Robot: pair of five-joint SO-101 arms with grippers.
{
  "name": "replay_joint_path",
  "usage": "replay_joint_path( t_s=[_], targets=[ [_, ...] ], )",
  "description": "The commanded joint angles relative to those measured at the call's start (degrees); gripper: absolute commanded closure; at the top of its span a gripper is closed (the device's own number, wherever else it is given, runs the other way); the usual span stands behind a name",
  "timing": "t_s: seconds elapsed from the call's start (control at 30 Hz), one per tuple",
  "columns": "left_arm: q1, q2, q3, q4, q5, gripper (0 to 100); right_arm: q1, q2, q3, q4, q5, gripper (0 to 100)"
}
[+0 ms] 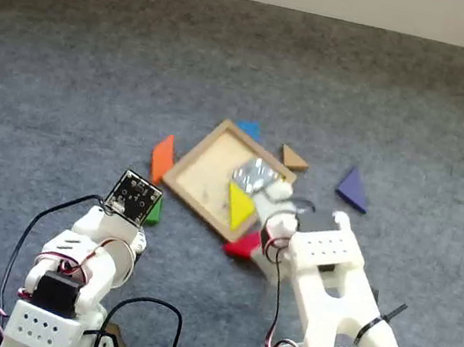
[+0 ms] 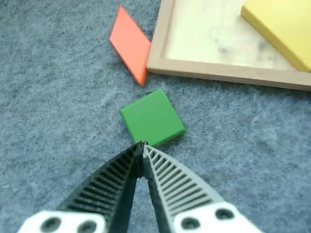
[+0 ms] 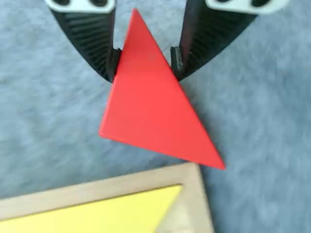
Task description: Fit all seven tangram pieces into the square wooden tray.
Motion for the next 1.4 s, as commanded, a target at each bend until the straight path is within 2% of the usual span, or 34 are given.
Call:
replay_joint_path(
  t_s=[0.0,0.17,0.37,0.47,0.57,0.77,1.03,1.37],
  targets=[
    [-0.1,-0.9,1.1,0.3,0.3,99,-0.6,-1.2,-10.4,-1.5,-6.8,88.7],
    [-0.1,-0.9,1.1,0.3,0.3,99,-4.4,-1.1,-17.2,-11.0,-15.8,88.6],
    [-0.1,-0.9,1.1,0.3,0.3,99,-5.3,-0.4,-14.9,-26.2,-17.1,88.6],
    [-0.1,-0.9,1.1,0.3,0.3,99,-5.1,-0.4,-13.1,-29.3,-17.1,88.6],
    [-0.1,-0.9,1.1,0.3,0.3,99,-5.1,-0.5,-11.8,-28.1,-17.1,88.6],
    [-0.1,-0.9,1.1,0.3,0.3,99,-5.1,-0.3,-11.8,-12.6,-17.1,88.9],
    [-0.1,-0.9,1.1,0.3,0.3,99,-3.4,2.0,-11.6,-3.4,-17.1,88.9],
    [-0.1,-0.9,1.1,0.3,0.3,99,-0.7,20.4,-15.7,-6.0,-16.8,88.9]
  ],
)
